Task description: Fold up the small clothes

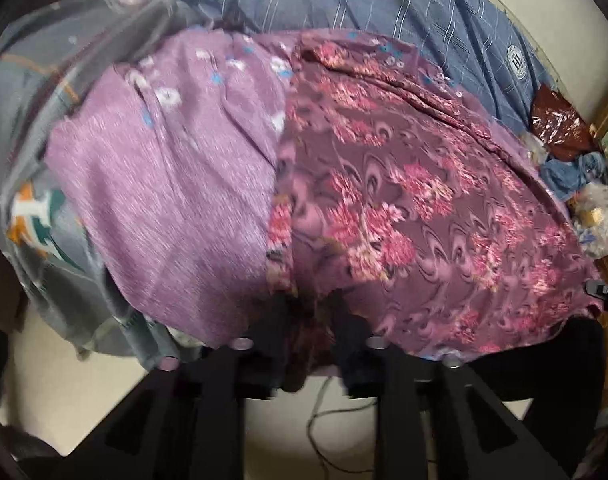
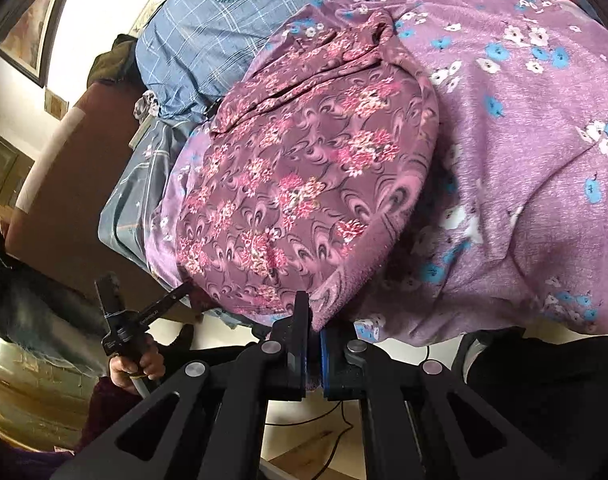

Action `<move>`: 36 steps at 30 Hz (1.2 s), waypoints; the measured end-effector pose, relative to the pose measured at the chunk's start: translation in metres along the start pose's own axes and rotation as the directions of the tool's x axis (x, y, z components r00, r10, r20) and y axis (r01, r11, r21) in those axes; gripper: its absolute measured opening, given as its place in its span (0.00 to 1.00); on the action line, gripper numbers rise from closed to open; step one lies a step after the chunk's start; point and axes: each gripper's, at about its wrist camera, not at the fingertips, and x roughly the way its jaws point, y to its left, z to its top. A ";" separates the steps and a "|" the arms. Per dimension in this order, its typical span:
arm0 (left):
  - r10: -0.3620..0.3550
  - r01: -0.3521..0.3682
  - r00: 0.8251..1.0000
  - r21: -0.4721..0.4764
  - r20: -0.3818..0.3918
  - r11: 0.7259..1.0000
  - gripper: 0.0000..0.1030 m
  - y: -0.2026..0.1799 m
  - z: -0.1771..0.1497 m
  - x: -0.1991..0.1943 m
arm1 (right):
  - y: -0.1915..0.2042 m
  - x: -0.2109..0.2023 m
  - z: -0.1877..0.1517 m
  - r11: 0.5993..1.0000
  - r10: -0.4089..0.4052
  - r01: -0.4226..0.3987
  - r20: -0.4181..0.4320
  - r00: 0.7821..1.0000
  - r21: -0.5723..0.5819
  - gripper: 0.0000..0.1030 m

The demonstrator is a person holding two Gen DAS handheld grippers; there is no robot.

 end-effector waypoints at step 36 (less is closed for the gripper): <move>-0.365 0.382 0.905 -0.038 0.220 0.923 0.03 0.020 0.165 -0.058 | 0.015 -0.051 0.183 0.984 0.173 -0.180 0.322 0.931 -0.011 0.03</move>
